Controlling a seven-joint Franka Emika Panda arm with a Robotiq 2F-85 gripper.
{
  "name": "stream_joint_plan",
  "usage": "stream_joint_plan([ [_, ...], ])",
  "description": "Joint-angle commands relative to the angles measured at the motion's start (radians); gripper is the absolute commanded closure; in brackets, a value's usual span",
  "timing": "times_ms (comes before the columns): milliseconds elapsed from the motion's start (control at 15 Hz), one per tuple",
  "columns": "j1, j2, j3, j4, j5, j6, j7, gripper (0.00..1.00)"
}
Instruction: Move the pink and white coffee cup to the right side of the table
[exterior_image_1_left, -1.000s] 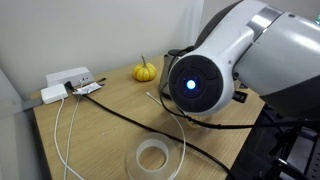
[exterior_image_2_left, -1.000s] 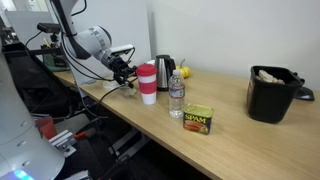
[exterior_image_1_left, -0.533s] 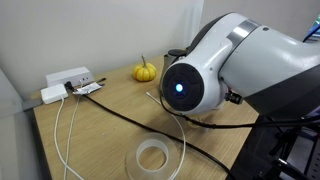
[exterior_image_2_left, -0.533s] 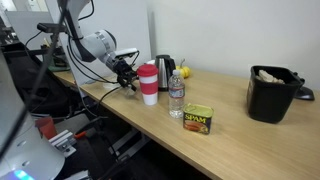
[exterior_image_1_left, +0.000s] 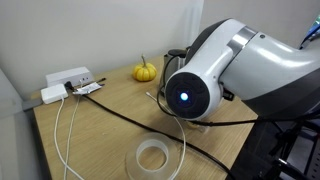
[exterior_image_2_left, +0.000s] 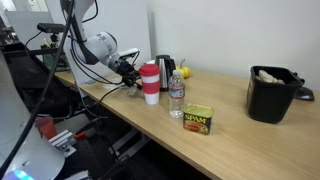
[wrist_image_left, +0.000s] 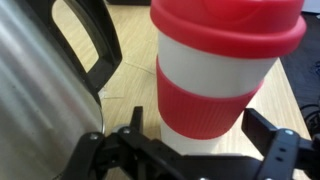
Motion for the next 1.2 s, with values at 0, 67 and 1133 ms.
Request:
stream_joint_plan([
  [0, -0.014, -0.007, 0.002, -0.032, -0.093, 0.019, -0.002, 0.0],
  [67, -0.015, -0.006, 0.001, -0.037, -0.108, 0.014, -0.003, 0.0],
  [1133, -0.054, 0.009, -0.038, -0.082, -0.14, -0.041, 0.045, 0.0],
])
